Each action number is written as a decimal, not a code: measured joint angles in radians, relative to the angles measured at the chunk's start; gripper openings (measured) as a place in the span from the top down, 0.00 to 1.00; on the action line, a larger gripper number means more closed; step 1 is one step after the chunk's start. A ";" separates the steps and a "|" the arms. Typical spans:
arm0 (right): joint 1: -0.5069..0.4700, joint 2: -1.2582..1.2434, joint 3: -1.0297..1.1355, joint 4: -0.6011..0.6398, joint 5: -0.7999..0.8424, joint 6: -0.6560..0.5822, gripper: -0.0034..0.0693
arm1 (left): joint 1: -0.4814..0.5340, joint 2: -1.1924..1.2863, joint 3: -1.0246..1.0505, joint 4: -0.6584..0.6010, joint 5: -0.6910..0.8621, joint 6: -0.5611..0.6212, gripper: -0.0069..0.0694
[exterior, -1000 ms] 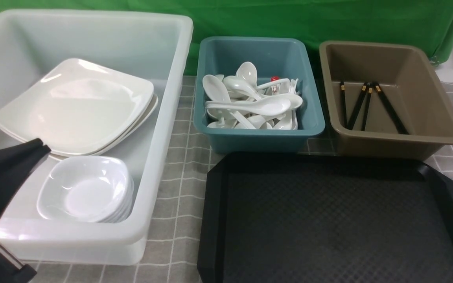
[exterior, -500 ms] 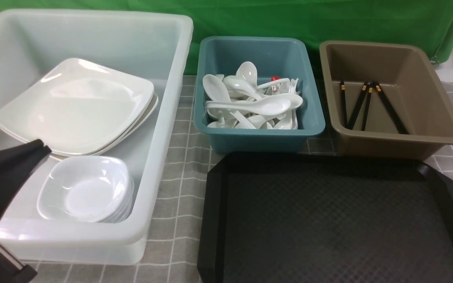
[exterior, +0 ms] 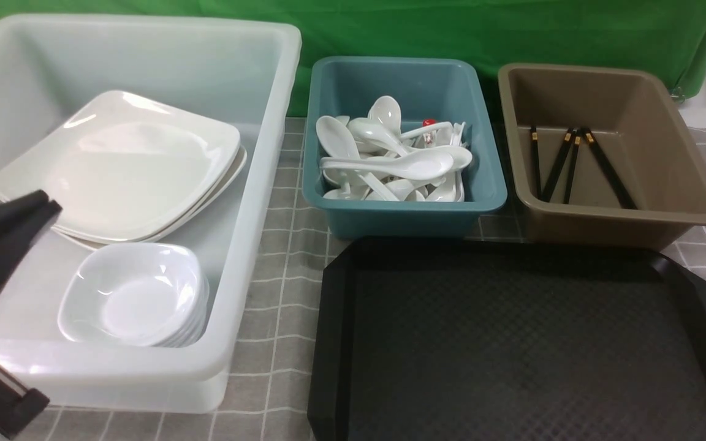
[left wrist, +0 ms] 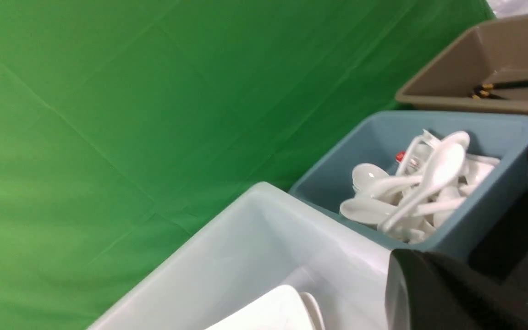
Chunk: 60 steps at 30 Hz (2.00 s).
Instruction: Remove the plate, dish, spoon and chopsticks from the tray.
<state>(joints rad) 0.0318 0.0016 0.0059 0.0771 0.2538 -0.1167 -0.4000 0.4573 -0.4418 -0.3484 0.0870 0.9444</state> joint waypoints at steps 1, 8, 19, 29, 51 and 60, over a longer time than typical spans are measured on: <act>0.000 0.000 0.000 0.000 0.000 0.000 0.82 | 0.003 0.000 0.000 0.013 -0.011 -0.054 0.90; 0.000 0.000 0.000 0.000 0.000 0.000 0.79 | 0.172 -0.077 0.036 0.282 -0.035 -0.662 0.90; 0.000 0.000 0.000 0.000 0.000 0.000 0.74 | 0.474 -0.446 0.436 0.314 0.038 -0.918 0.90; 0.000 0.000 0.000 0.000 0.000 0.000 0.71 | 0.490 -0.458 0.450 0.320 0.128 -0.936 0.90; 0.000 0.000 0.000 0.000 0.000 0.001 0.65 | 0.490 -0.458 0.450 0.323 0.122 -0.944 0.90; 0.000 0.000 0.000 0.000 0.000 0.001 0.64 | 0.490 -0.458 0.450 0.323 0.122 -0.944 0.90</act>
<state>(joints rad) 0.0318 0.0013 0.0059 0.0771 0.2537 -0.1159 0.0897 -0.0011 0.0079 -0.0258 0.2086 0.0000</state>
